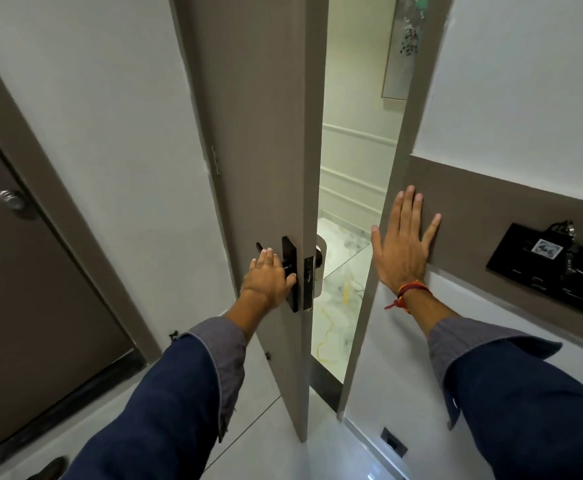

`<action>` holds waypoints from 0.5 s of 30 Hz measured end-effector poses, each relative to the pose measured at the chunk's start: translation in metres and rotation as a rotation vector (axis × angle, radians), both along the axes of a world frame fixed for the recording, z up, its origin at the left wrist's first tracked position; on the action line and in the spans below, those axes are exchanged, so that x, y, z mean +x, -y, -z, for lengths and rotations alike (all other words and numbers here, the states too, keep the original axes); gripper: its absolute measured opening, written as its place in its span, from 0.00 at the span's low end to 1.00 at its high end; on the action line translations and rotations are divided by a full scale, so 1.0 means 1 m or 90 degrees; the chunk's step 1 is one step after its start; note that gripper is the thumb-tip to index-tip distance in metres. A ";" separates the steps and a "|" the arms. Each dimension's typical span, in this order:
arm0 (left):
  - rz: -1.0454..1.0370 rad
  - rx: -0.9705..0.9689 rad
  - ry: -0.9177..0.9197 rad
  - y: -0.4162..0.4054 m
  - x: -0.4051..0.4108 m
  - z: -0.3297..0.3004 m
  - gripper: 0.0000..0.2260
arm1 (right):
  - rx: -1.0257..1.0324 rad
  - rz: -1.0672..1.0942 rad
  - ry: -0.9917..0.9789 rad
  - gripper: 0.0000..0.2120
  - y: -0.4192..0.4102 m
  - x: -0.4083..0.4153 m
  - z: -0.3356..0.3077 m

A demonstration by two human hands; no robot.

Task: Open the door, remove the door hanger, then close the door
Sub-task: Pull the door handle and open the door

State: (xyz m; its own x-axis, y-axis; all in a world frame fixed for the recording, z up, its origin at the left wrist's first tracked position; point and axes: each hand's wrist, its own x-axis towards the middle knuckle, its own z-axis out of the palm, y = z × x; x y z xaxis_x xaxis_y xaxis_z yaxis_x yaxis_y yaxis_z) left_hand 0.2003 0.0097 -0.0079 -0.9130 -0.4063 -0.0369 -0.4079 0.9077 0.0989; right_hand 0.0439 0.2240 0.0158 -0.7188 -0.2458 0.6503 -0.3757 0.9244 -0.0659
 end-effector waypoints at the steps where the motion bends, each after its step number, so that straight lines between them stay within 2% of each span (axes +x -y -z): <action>1: -0.008 -0.009 0.008 0.001 0.005 -0.001 0.32 | 0.000 -0.006 0.001 0.38 -0.001 0.000 0.000; 8: -0.052 -0.042 0.048 0.005 0.031 -0.009 0.31 | 0.002 -0.041 0.026 0.38 -0.008 -0.002 0.000; 15: -0.067 -0.048 0.037 0.015 0.049 -0.006 0.32 | 0.001 -0.058 0.064 0.38 -0.001 0.001 -0.005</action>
